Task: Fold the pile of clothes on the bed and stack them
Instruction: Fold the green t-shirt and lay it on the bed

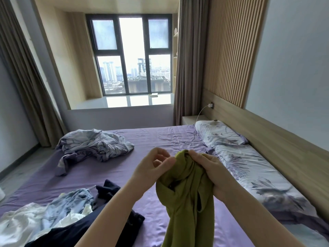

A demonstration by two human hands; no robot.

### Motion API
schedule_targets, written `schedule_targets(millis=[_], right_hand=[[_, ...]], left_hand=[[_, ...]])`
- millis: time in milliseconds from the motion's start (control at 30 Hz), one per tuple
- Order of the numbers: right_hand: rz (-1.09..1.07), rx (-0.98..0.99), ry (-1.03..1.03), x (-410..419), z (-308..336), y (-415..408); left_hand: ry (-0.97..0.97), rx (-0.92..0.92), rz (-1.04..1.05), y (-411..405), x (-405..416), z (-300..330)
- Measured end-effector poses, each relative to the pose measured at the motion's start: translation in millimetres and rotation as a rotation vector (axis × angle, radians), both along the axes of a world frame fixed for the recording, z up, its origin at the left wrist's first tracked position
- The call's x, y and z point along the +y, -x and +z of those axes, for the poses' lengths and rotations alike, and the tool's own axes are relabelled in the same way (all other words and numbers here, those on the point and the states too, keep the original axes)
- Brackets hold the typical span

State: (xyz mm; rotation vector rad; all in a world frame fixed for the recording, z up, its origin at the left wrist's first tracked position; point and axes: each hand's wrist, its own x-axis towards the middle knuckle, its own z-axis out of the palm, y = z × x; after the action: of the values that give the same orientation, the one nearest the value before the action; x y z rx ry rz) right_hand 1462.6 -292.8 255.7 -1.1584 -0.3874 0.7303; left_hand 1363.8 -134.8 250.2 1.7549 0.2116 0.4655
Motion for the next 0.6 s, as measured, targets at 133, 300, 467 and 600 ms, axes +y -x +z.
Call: schedule_targets(millis=[133, 300, 467, 600], right_hand=[[0.039, -0.003, -0.034, 9.2, -2.4, 6.8], [0.05, -0.375, 0.141, 11.2, -15.0, 12.1], [0.109, -0.69, 0.309, 14.0, -31.0, 16.9], [0.09, -0.526, 0.253, 5.7, -26.8, 7.2]], left_hand=[[-0.04, 0.055, -0.003, 9.1, -18.7, -16.6], [0.22, -0.051, 0.221, 8.5, -11.4, -6.3], [0.478, -0.037, 0.271, 2.9, 7.4, 15.6], [0.472, 0.034, 0.257, 7.8, 26.4, 18.9]])
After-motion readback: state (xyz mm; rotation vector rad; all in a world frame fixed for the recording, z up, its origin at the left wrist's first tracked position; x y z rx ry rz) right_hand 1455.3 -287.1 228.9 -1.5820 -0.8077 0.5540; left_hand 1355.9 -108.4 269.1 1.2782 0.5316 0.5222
